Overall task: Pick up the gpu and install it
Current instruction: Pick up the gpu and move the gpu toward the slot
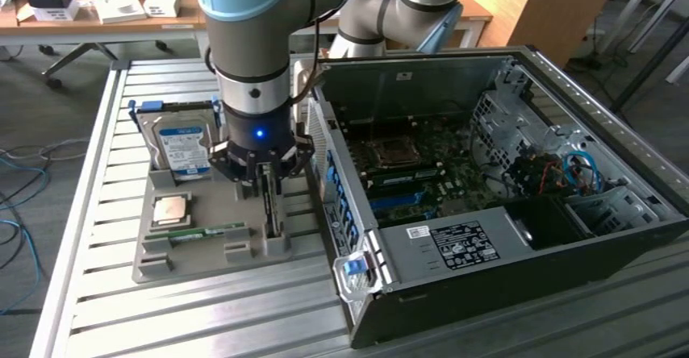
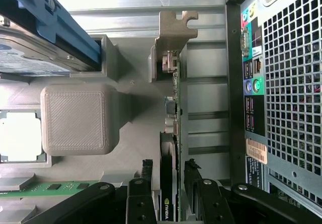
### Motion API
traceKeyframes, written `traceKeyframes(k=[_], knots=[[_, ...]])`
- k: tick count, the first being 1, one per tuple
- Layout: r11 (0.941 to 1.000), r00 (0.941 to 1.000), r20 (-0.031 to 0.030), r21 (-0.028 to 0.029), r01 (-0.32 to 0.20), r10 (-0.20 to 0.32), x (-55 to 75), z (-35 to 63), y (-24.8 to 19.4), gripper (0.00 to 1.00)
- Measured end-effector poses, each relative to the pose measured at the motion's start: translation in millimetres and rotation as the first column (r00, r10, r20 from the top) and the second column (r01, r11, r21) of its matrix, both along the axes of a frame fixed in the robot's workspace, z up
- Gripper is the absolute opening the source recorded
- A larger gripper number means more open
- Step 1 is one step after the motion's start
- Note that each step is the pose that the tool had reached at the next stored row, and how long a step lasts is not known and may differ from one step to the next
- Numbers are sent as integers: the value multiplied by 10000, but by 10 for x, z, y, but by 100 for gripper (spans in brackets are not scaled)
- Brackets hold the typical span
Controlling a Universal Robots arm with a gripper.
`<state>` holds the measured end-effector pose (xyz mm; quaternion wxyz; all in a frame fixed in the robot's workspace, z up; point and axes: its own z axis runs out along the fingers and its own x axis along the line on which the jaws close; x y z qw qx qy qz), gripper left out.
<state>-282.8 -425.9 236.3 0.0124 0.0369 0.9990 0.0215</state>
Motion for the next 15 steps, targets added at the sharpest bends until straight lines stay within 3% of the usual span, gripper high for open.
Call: traceKeyframes(k=[5, 7, 15], knots=[[10000, 10000, 1, 1, 0, 0, 1, -21, -1, 39], [10000, 10000, 0, 1, -1, 1, 1, -21, -1, 31], [10000, 10000, 0, 0, -1, 1, 1, -32, -3, 31]])
